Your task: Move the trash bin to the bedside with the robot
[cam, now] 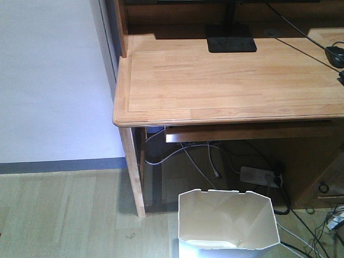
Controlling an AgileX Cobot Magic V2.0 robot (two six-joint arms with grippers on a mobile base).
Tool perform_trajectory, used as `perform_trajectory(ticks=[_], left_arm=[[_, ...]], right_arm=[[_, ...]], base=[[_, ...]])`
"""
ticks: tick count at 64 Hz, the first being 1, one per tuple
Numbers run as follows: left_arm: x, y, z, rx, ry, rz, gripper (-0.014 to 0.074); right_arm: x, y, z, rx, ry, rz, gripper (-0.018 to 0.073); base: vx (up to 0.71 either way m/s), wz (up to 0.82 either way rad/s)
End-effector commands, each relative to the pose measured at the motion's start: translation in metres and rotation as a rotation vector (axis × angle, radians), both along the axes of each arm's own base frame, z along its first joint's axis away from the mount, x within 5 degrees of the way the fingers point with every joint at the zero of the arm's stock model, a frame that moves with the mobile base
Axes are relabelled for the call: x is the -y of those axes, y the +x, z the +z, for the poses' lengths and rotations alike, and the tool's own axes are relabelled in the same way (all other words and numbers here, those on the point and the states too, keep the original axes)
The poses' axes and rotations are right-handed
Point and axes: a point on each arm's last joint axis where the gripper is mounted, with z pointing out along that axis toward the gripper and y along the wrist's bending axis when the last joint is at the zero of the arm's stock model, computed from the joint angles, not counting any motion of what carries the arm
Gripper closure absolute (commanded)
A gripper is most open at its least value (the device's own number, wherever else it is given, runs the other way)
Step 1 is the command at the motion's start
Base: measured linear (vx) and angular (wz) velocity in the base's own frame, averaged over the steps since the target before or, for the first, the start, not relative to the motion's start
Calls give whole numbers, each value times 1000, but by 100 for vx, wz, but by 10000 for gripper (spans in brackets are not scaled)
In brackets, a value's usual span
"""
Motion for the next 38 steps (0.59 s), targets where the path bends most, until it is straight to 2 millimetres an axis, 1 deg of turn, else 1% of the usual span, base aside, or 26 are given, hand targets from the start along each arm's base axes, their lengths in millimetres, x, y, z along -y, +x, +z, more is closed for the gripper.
perform_trajectory(ticks=[1, 8, 15, 19, 25, 38], left_arm=[[0, 1, 5, 77, 4, -4, 603], [0, 1, 5, 77, 4, -4, 603], [0, 1, 5, 77, 4, -4, 603], [0, 1, 5, 77, 4, -4, 603], [0, 1, 5, 77, 4, -4, 603], [0, 1, 5, 77, 4, -4, 603]], right_arm=[[1, 9, 30, -19, -29, -6, 568], [2, 26, 44, -147, -22, -8, 568], [3, 40, 49, -318, -10, -12, 568], [3, 45, 47, -432, 7, -13, 568], [3, 48, 44, -550, 23, -13, 568], [4, 52, 31, -678, 45, -21, 568]], base=[[0, 0], [0, 0], [0, 0], [0, 0], [0, 0], [0, 0]])
